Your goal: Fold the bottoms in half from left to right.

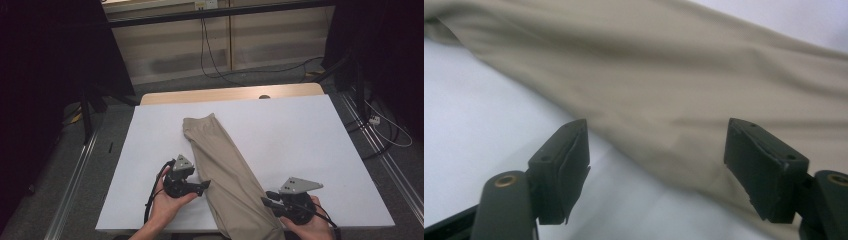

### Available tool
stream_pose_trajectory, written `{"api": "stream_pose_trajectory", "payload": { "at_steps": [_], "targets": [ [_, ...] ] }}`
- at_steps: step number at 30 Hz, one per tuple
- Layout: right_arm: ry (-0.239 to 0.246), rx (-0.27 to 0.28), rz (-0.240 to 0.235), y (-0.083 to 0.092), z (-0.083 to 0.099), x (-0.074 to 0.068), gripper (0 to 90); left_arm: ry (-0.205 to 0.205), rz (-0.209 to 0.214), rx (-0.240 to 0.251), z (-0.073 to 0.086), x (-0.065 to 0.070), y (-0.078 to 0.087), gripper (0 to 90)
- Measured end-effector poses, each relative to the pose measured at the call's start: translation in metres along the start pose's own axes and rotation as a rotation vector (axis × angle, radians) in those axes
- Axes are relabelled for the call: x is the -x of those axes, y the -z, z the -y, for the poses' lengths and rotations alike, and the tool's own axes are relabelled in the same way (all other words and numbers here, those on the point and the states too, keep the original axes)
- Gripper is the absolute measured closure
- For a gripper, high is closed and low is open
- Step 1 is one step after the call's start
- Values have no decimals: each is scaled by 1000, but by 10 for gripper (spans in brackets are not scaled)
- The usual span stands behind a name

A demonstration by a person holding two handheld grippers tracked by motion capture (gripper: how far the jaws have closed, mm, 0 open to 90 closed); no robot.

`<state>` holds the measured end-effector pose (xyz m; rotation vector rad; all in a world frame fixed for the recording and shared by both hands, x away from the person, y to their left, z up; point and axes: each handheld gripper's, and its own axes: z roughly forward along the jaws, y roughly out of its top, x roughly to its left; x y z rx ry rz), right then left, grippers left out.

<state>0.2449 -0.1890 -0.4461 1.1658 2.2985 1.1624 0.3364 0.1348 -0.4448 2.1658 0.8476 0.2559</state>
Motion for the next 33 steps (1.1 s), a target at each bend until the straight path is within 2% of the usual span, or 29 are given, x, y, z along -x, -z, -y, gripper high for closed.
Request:
{"api": "stream_pose_trajectory", "payload": {
  "at_steps": [1,3,5,6,8,10,15,17,18,21,23,24,25,26,29,30,31,32,33],
  "targets": [
    [6,-5,2,-3,-2,1,748,3,9,1,3,4,1,285],
    [7,-9,4,-7,-5,3,747,-13,25,-14,6,13,5,313],
    [3,-9,5,-10,-5,6,730,-40,61,-28,10,24,8,338],
    [-1,-5,7,-10,-4,7,719,-46,60,-32,13,30,9,363],
    [-7,-4,14,-11,-2,9,678,-61,103,-48,17,41,10,393],
    [-6,-9,17,-12,0,10,666,-74,135,-61,21,51,11,459],
    [-9,-43,28,-18,4,11,587,-112,169,-72,27,73,8,455],
    [-4,-58,30,-21,5,10,572,-122,155,-90,28,75,2,395],
    [1,-60,34,-22,6,9,568,-135,149,-84,29,77,1,371],
    [18,-63,48,-23,6,6,568,-177,107,-90,29,84,0,354],
    [30,-71,52,-23,6,6,579,-198,90,-89,29,86,-1,376],
    [29,-76,49,-22,5,6,587,-198,83,-97,28,86,0,410],
    [24,-78,45,-22,5,7,606,-206,80,-95,28,86,2,497],
    [19,-79,49,-22,5,7,661,-207,88,-87,29,85,3,608],
    [-2,-72,36,-20,7,9,787,-205,97,-90,31,83,6,795],
    [-5,-75,27,-19,7,9,852,-208,115,-100,31,81,7,864],
    [-13,-79,5,-19,8,9,888,-196,121,-97,31,82,7,879],
    [-21,-80,2,-18,8,9,893,-199,129,-110,31,80,8,885],
    [-26,-87,1,-17,8,8,895,-183,139,-110,31,80,9,888]
  ]
}}
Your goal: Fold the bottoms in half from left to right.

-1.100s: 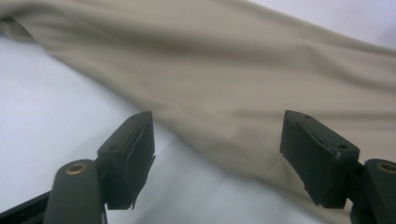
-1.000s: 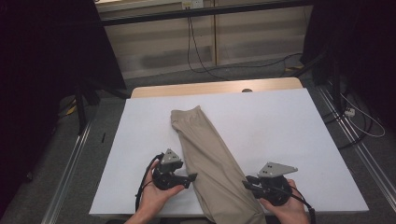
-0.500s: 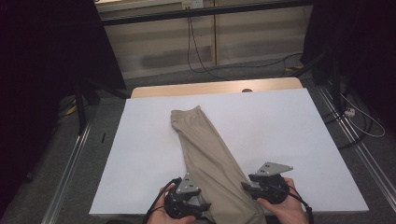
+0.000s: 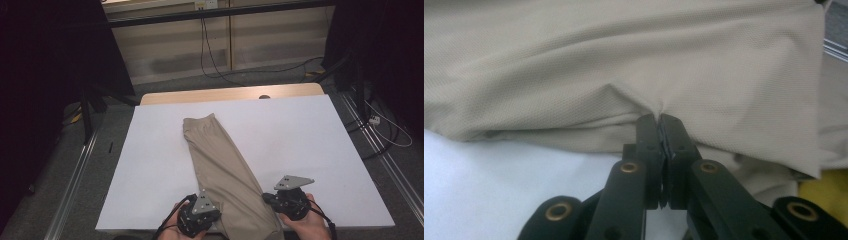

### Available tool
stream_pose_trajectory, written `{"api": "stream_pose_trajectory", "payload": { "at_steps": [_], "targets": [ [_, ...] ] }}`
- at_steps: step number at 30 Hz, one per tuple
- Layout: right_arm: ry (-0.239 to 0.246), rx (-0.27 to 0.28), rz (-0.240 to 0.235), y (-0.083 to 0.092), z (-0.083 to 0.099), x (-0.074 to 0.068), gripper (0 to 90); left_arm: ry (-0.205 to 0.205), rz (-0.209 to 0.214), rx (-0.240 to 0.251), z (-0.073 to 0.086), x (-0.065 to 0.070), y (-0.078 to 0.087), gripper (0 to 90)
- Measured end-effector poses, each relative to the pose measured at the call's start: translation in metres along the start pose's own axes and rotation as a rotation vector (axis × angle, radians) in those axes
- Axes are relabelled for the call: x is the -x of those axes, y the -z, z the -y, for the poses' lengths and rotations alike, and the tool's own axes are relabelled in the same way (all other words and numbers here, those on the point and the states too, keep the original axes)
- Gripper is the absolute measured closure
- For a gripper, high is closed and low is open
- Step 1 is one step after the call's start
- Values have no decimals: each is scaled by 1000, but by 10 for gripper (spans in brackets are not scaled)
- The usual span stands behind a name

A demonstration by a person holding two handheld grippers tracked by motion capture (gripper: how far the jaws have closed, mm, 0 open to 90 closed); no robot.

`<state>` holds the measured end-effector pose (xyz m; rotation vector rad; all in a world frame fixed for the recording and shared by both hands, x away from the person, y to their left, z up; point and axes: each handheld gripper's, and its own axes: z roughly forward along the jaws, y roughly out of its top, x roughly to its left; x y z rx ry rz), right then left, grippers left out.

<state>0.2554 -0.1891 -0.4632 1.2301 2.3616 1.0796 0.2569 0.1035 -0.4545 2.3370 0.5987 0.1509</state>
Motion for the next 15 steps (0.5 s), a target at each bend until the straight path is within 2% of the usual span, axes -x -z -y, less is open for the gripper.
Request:
{"api": "stream_pose_trajectory", "payload": {
  "at_steps": [2,6,11,12,13,15],
  "targets": [
    [4,-12,3,3,1,-3,897,0,22,-14,2,-1,3,891],
    [-12,-15,-21,13,8,-7,899,10,60,-29,3,-3,6,892],
    [-31,-14,-42,27,21,-19,899,16,100,-31,15,6,15,893],
    [-29,-18,-46,28,25,-22,900,7,107,-39,17,7,17,893],
    [-25,-18,-46,30,27,-25,899,18,116,-29,20,9,19,893],
    [-21,-15,-59,34,32,-32,899,15,126,-34,23,11,23,893]
  ]
}}
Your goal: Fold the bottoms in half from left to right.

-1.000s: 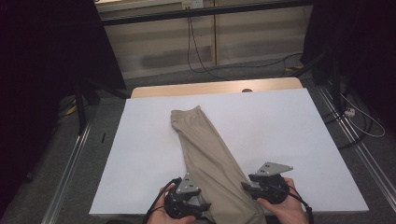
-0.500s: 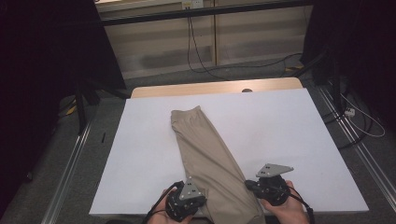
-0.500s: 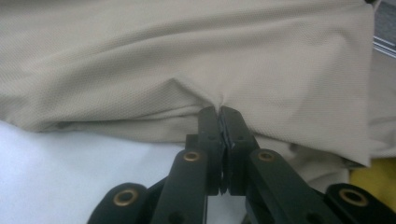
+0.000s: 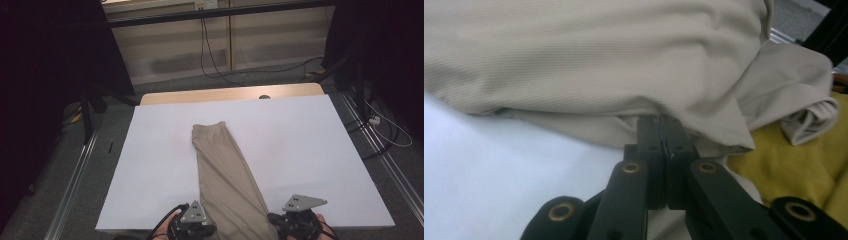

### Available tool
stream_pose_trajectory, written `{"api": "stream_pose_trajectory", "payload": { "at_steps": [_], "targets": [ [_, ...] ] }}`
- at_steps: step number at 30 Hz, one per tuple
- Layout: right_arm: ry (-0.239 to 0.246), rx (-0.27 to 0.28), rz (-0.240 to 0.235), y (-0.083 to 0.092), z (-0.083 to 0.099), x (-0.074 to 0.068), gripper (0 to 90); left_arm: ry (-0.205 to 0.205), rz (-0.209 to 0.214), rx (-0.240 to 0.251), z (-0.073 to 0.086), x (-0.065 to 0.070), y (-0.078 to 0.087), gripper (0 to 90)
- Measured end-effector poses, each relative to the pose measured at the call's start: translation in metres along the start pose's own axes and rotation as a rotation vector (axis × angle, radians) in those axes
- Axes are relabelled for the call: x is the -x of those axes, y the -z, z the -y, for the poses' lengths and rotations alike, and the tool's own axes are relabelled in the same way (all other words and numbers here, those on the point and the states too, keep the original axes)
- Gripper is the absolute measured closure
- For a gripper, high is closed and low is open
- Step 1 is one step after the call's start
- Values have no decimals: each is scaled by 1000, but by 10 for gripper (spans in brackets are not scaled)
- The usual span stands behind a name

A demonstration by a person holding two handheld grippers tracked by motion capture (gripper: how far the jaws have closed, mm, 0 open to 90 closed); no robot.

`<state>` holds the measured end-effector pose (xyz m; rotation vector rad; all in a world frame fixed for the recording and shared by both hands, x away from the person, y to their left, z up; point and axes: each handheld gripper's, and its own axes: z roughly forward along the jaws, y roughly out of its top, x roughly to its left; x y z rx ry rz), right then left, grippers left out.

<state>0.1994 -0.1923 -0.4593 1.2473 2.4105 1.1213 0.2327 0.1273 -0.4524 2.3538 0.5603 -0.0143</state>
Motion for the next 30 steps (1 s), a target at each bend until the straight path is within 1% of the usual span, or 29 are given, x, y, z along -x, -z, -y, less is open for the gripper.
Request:
{"api": "stream_pose_trajectory", "payload": {
  "at_steps": [4,5,6,7,9,10,11,12,13,14,15,16,17,18,19,20,22,23,24,26,28,29,30],
  "targets": [
    [15,-8,-29,4,9,-14,898,-2,26,0,4,5,2,891],
    [23,-13,-33,3,9,-16,897,1,23,8,4,4,3,886],
    [35,-8,-32,3,9,-17,890,19,21,27,3,3,3,869],
    [31,3,-33,2,7,-15,861,23,13,29,3,1,4,837],
    [26,25,-33,0,2,-10,730,36,-2,52,3,-3,6,774],
    [22,37,-31,-1,-1,-6,674,55,-7,71,3,-5,7,730],
    [12,51,-32,-1,-4,-3,644,64,-14,78,2,-8,9,683],
    [5,67,-34,-2,-6,0,627,76,-11,90,1,-10,10,662],
    [9,79,-33,-4,-10,3,592,81,-30,107,0,-12,11,624],
    [14,90,-27,-5,-13,5,554,82,-50,111,-2,-14,12,557],
    [16,96,-17,-7,-16,7,521,81,-85,125,-3,-17,11,496],
    [17,103,-13,-9,-18,9,497,76,-115,138,-4,-20,11,465],
    [20,109,-10,-11,-21,10,473,74,-144,143,-6,-23,12,412],
    [24,116,-3,-13,-24,12,442,86,-175,154,-7,-27,11,338],
    [20,124,4,-14,-26,13,419,104,-191,168,-8,-32,11,280],
    [22,130,7,-16,-30,14,410,114,-205,176,-10,-36,12,250],
    [35,148,19,-19,-36,17,380,135,-228,208,-13,-45,12,211],
    [38,151,19,-21,-39,19,370,136,-240,219,-14,-49,13,181],
    [41,154,16,-22,-42,20,367,130,-264,231,-16,-55,15,170],
    [43,171,21,-25,-49,24,354,143,-291,245,-19,-66,18,163],
    [44,180,21,-27,-56,28,354,156,-329,258,-22,-79,21,139],
    [39,185,25,-29,-60,30,357,164,-338,275,-23,-86,22,138],
    [38,190,28,-30,-64,32,359,173,-349,279,-25,-93,24,141]
  ]
}}
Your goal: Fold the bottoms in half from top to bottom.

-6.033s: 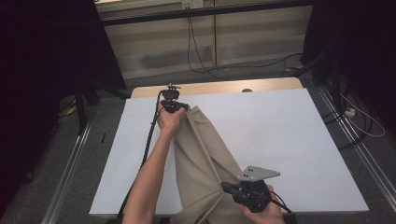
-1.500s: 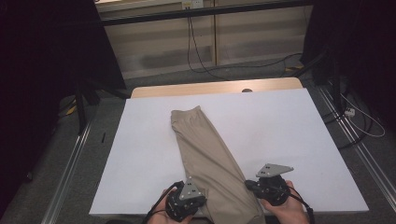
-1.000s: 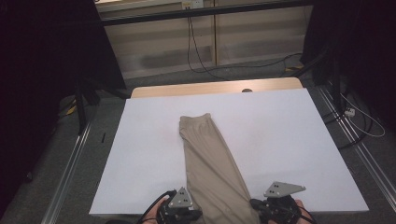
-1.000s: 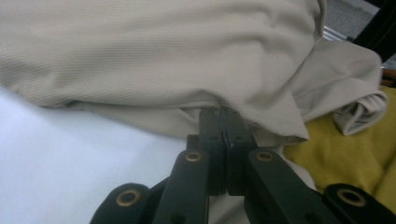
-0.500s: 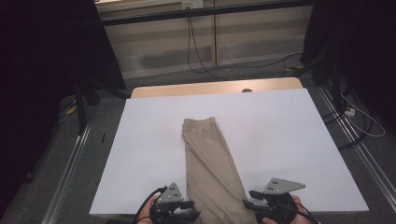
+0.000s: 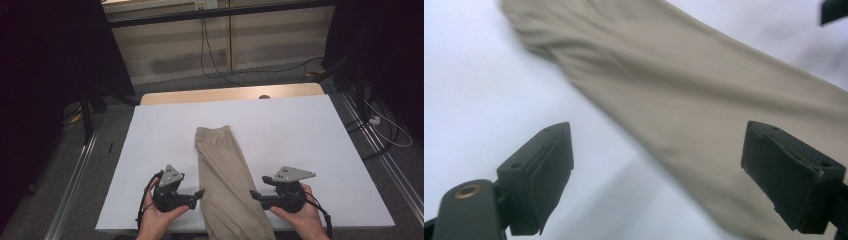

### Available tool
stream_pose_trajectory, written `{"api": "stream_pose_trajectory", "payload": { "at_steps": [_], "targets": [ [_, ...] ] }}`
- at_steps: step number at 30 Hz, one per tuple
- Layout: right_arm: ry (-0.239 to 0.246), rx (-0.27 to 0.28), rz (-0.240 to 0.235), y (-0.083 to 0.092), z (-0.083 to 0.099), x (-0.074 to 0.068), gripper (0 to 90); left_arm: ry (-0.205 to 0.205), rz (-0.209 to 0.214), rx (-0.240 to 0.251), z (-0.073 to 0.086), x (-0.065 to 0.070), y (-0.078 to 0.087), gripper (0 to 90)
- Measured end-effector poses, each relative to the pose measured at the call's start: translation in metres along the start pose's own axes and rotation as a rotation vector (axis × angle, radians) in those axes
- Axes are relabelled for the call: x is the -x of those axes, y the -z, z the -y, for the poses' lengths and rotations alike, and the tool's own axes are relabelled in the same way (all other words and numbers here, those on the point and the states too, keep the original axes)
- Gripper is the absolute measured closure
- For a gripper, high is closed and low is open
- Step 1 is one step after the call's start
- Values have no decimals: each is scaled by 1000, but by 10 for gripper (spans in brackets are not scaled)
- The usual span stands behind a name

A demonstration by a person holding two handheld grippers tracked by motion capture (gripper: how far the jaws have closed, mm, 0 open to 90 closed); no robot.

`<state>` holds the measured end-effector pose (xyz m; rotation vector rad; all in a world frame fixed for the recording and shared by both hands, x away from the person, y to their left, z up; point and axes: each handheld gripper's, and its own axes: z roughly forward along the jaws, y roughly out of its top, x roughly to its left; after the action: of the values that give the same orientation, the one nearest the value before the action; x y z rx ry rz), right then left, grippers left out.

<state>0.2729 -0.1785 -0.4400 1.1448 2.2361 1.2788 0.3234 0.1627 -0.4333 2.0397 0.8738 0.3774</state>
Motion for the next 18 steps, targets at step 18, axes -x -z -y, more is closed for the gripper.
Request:
{"api": "stream_pose_trajectory", "payload": {
  "at_steps": [18],
  "targets": [
    [42,48,31,-78,-78,47,475,127,-93,-11,-61,-77,-81,390]
  ]
}}
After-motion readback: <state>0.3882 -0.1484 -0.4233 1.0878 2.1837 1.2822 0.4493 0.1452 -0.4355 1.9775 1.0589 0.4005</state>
